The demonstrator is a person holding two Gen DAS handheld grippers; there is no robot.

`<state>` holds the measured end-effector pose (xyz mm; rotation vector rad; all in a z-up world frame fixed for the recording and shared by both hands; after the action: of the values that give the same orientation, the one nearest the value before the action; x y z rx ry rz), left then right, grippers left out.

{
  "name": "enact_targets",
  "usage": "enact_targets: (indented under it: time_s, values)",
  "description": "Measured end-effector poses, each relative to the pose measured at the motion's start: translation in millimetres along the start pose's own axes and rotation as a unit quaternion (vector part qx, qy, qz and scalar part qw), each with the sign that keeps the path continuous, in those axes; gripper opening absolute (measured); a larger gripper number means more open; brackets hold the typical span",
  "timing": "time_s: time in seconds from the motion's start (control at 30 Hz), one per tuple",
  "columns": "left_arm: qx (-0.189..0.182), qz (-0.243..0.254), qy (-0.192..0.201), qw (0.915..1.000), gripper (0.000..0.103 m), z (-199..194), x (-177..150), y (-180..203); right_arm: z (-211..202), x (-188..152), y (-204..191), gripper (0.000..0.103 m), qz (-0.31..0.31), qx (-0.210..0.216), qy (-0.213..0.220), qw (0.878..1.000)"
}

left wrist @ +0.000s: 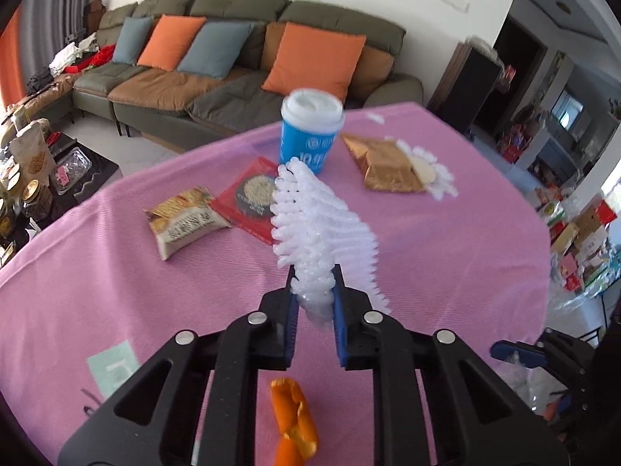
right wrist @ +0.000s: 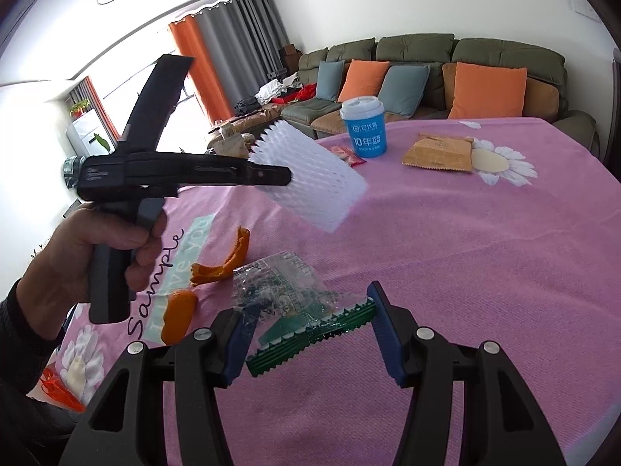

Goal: Collect trash
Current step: 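Lift the foam net and plastic bag and carry them over the teal bin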

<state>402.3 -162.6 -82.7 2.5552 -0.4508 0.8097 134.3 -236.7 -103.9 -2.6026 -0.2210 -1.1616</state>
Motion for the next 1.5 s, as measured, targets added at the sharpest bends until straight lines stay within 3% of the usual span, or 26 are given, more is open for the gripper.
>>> enact_targets:
  time_s: [0.23, 0.43, 0.63, 1.07, 1.3, 1.5]
  values:
    - [0.014, -0.033, 0.102, 0.9941, 0.016, -106, -33, -16, -14, 11, -25, 0.054, -0.026, 0.011, 0.021, 0.999]
    - [0.065, -0.062, 0.171, 0.9812, 0.016, -190, -91, -36, -21, 22, -62, 0.054, -0.06, 0.033, 0.036, 0.997]
    - [0.118, -0.067, 0.209, 0.9685, 0.016, -259, -149, -48, -25, 31, -108, 0.054, -0.098, 0.062, 0.046, 0.992]
    - [0.183, -0.113, 0.256, 0.9425, 0.017, -379, -269, -69, -21, 39, -209, 0.054, -0.179, 0.114, 0.05, 0.976]
    - [0.234, -0.162, 0.269, 0.9201, 0.018, -432, -318, -106, -1, 42, -276, 0.054, -0.225, 0.164, 0.042, 0.959]
    - [0.294, -0.208, 0.283, 0.8889, 0.018, -483, -358, -148, 14, 41, -339, 0.054, -0.268, 0.216, 0.031, 0.938]
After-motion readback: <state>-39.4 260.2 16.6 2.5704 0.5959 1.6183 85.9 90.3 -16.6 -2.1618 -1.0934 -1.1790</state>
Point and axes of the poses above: each gripper's, at about its wrist camera, not at the fingertips, and z roughly the way its jaws point, y to its right, x to its top, the point moved 3 cm from there along z, roughly the way its jaws point, and after that the axes turned 7 degrees about -z, right-handed, at the moved point
